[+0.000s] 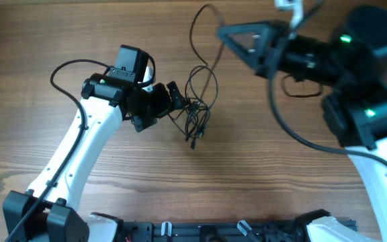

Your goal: Untangle cables

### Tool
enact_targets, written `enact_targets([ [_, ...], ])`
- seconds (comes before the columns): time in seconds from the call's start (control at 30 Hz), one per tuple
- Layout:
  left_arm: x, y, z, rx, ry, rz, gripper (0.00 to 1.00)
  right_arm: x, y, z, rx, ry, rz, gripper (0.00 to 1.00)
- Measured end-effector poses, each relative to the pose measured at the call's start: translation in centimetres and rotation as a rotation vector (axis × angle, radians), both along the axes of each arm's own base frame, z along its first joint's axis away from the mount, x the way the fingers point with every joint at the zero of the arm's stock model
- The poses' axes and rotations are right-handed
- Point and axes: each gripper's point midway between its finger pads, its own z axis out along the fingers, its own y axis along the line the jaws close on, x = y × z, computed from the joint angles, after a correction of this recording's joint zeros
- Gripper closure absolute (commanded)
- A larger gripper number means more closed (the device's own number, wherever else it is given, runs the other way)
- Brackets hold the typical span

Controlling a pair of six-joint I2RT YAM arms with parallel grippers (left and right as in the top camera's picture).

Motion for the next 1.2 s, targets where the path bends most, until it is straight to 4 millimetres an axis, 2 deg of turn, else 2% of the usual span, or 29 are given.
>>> enact_targets([
  [0.03,0.1,0.1,-0.1,0.007,0.000,0.002,0.00,-0.4,-1.6,2.2,0.049,-0.039,-0.037,0.96],
  [0.1,0.2,0.2,-0.3,0.017,-0.004,0.004,0.00,-0.8,-2.9,4.3,0.104,-0.067,-0.062,0.96],
  [0.2,0.3,0.0,-0.5,0.020,-0.004,-0.002,0.01,-1.3,-3.1,5.4,0.155,-0.037,-0.053,0.96],
  [0.27,0.1,-0.5,-0.6,0.023,-0.002,-0.016,0.09,-1.5,-3.1,6.2,0.187,-0.039,-0.047,0.96],
  [0.33,-0.1,-0.6,-0.7,0.026,0.004,-0.021,0.00,-2.1,-3.3,8.0,0.234,-0.091,-0.036,0.96],
  [0.37,-0.1,-0.6,-0.8,0.026,0.009,-0.019,0.00,-2.2,-3.4,8.2,0.243,-0.095,-0.035,0.95],
  [0.4,-0.2,-0.6,-0.9,0.026,0.013,-0.022,0.00,-2.0,-3.4,7.9,0.241,-0.064,-0.038,0.96],
  [0.47,-0.4,-1.7,-0.5,-0.041,0.025,-0.040,0.00,-1.2,-3.3,5.9,0.212,0.050,-0.058,0.96],
  [0.53,-0.5,-4.1,1.0,-0.194,0.020,-0.100,0.00,0.1,-3.1,3.2,0.177,0.169,-0.081,0.96],
  [0.6,-1.1,-6.5,3.2,-0.369,0.018,-0.178,0.00,1.4,-2.8,1.9,0.176,0.232,-0.087,0.96],
  [0.67,-1.7,-7.4,3.9,-0.419,0.018,-0.224,0.00,2.7,-2.5,1.2,0.196,0.288,-0.085,0.96],
  [0.77,-2.5,-8.3,2.8,-0.330,0.001,-0.263,0.00,2.6,-1.6,2.3,0.231,0.262,-0.047,0.96],
  [0.9,-3.0,-9.0,1.4,-0.236,0.029,-0.220,0.00,2.1,-1.4,3.5,0.270,0.246,-0.022,0.96],
  [1.0,-2.6,-9.6,-0.8,-0.175,0.084,-0.149,0.00,1.6,-1.5,5.2,0.310,0.198,-0.001,0.96],
  [1.07,-1.7,-10.6,-2.0,-0.170,0.081,-0.136,0.07,1.2,-1.2,5.8,0.327,0.191,0.019,0.96],
  [1.1,-1.2,-11.1,-2.6,-0.172,0.073,-0.133,0.17,1.0,-0.9,5.8,0.330,0.201,0.030,0.96],
  [1.2,-0.5,-11.5,-4.2,-0.157,0.089,-0.114,0.18,0.9,-0.8,5.8,0.332,0.209,0.036,0.95],
])
